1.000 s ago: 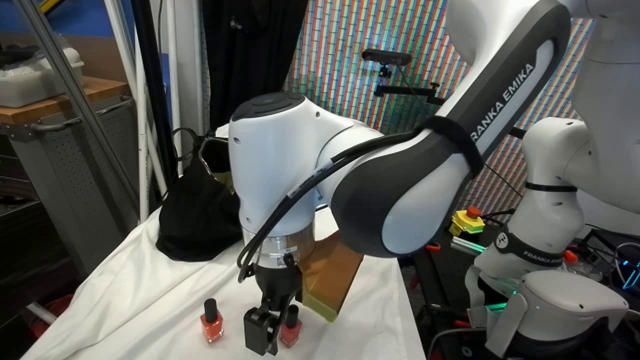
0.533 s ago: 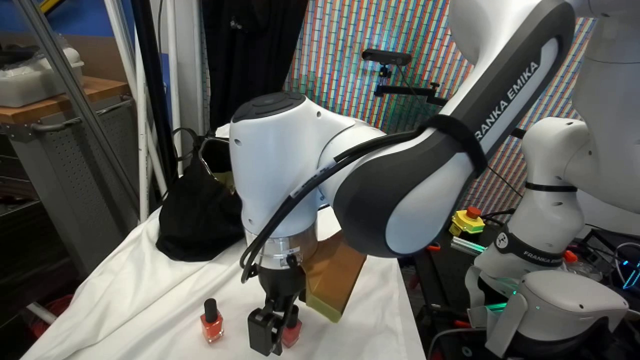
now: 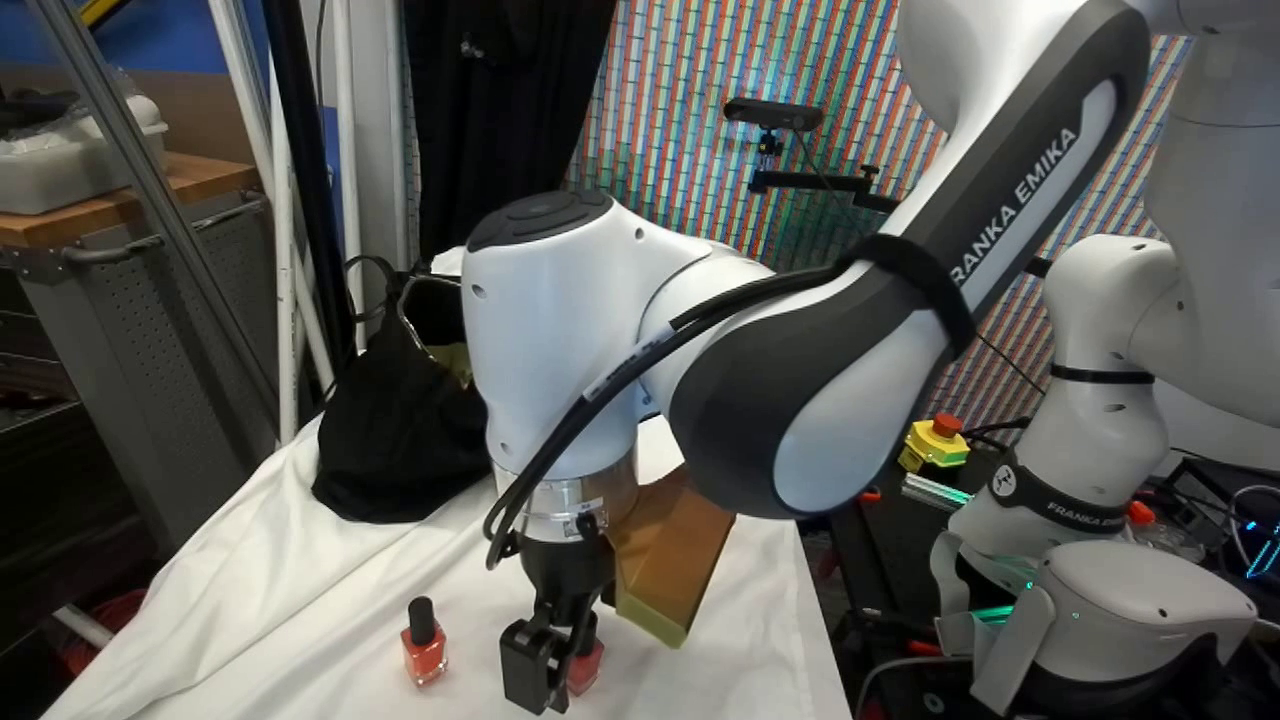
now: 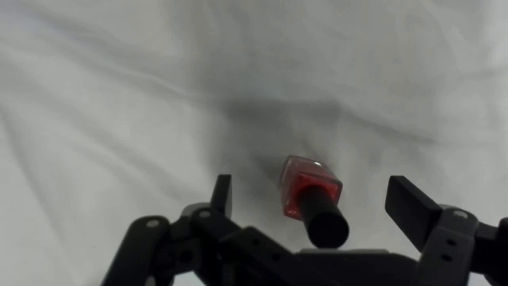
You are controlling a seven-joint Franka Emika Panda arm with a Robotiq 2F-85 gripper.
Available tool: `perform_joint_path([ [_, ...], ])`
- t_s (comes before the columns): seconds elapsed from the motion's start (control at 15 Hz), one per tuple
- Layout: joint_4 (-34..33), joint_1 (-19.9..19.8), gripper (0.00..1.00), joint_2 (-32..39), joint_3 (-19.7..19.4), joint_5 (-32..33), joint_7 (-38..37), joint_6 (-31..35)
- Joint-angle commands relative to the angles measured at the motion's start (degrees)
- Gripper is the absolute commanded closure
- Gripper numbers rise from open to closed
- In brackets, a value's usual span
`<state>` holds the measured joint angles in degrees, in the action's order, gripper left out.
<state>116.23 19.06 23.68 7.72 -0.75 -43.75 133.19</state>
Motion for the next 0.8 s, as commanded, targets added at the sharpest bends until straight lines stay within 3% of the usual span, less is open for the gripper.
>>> perform_joint_path([
  [0.0,1.2,0.0,0.00,-0.9,0.3,-1.3,0.6,1.2],
  [0.73,1.6,-0.4,0.00,1.0,0.8,-2.3,3.5,4.7],
])
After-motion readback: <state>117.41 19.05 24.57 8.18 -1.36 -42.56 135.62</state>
